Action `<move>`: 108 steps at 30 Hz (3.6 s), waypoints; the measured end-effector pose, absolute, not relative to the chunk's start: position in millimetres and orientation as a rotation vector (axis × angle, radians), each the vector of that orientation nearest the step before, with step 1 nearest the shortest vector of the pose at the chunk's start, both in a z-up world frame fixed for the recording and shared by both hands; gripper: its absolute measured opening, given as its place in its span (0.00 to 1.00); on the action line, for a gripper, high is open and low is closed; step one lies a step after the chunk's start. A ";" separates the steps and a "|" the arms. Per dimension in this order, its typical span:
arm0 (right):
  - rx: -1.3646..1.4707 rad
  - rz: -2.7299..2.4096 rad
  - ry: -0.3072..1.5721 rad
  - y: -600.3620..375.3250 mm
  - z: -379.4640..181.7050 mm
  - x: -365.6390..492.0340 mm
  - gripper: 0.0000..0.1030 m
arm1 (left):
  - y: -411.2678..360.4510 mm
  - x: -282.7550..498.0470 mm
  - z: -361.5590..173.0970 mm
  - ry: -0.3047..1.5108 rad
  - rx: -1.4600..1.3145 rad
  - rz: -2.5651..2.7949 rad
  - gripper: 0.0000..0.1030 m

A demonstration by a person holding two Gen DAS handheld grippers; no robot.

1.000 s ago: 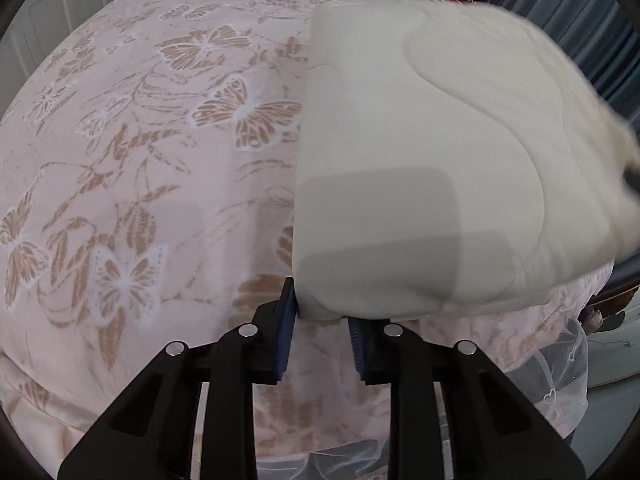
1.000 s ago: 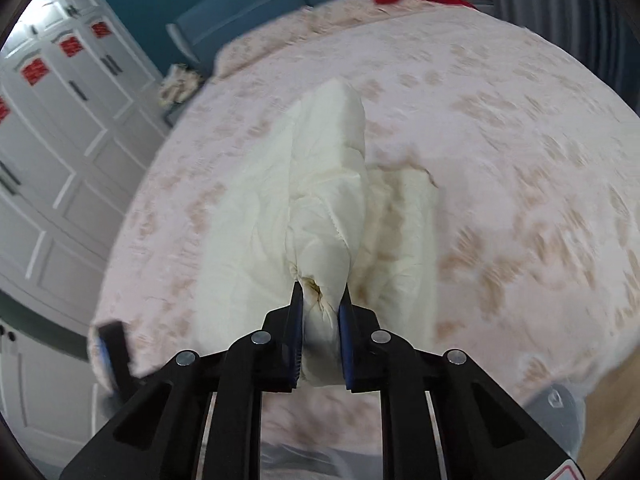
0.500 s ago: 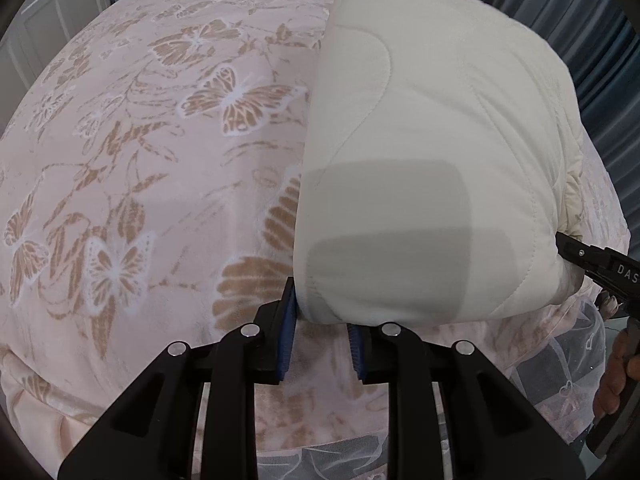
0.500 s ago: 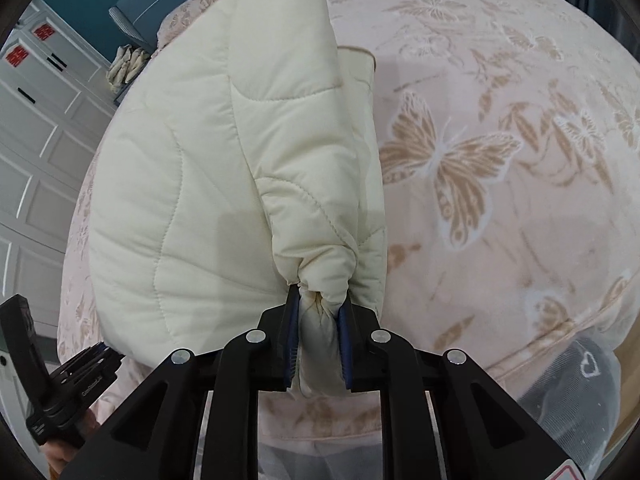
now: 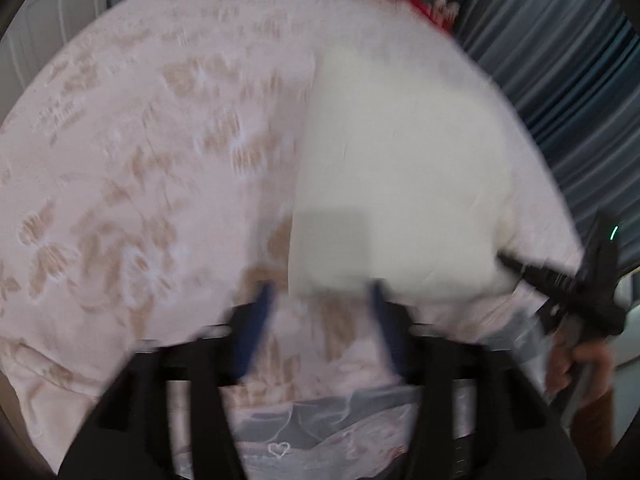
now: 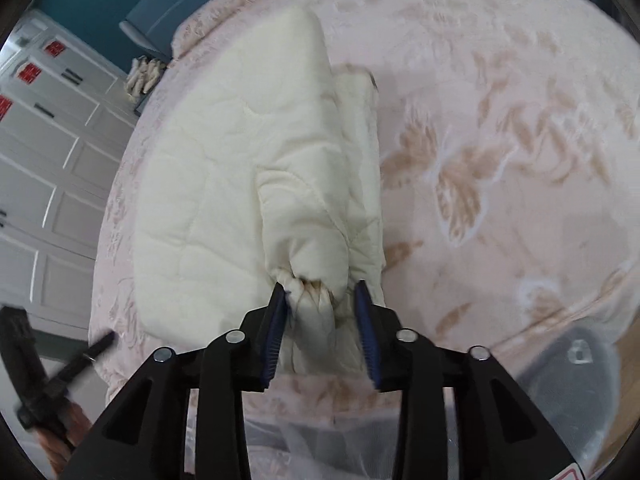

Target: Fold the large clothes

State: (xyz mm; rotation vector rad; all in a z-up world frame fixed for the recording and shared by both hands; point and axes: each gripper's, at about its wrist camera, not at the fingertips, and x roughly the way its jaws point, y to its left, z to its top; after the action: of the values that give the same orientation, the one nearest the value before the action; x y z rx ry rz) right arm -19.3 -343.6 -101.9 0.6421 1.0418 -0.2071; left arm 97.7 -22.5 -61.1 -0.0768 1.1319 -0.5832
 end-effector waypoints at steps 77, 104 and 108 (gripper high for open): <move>0.504 0.115 0.955 -230.8 -49.6 74.5 0.12 | -6.6 139.9 -47.7 0.973 0.035 -0.321 0.72; 0.638 -0.045 1.066 -265.4 -127.7 92.9 0.66 | 15.5 179.3 -101.9 1.126 -0.062 -0.233 0.92; 0.717 -0.021 1.089 -261.0 -147.6 102.0 0.46 | 14.8 191.3 -120.1 1.181 -0.136 -0.288 0.94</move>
State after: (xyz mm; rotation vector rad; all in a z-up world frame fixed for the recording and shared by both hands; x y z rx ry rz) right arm 102.0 -261.0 -147.6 0.7171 1.0888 -0.0214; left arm 191.3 14.8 -120.1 -0.1360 1.1810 -0.2877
